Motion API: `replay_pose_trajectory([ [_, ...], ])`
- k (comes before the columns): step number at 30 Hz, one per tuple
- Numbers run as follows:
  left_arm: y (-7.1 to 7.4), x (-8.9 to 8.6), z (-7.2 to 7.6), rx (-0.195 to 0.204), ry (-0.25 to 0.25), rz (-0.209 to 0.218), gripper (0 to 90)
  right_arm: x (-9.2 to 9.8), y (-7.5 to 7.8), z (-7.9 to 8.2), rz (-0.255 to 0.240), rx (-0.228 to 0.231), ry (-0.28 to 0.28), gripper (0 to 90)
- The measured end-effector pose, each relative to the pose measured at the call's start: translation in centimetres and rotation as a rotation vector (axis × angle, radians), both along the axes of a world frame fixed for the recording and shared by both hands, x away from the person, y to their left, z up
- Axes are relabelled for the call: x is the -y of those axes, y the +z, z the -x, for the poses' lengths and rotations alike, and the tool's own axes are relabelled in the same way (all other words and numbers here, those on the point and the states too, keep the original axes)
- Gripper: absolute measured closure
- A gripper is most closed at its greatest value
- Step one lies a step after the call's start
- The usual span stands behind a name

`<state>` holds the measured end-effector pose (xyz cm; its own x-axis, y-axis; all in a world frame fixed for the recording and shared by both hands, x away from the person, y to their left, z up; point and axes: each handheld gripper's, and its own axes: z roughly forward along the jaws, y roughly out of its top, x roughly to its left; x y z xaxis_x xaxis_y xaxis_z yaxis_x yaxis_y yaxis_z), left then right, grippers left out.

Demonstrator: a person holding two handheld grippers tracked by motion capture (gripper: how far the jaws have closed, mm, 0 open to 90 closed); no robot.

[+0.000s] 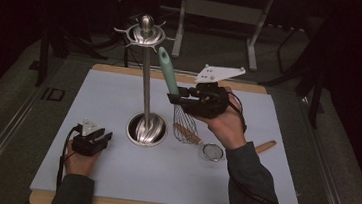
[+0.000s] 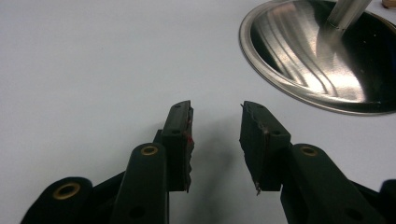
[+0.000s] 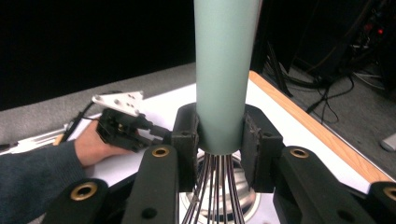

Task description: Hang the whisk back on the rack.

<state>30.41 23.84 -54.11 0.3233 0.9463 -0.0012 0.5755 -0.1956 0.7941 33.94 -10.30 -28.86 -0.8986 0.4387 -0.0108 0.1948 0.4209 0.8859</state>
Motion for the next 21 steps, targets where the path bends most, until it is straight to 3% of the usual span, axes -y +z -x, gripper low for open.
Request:
replay_pose_trajectory([
  [8,0.0,0.0,0.0,-0.001,-0.001,-0.002,64.0,-0.5,0.3,0.6,0.001,0.010,0.016,69.7],
  [21,0.0,0.0,0.0,-0.001,-0.001,0.000,63.7,-2.6,-0.7,-1.1,0.022,-0.003,-0.011,69.5],
])
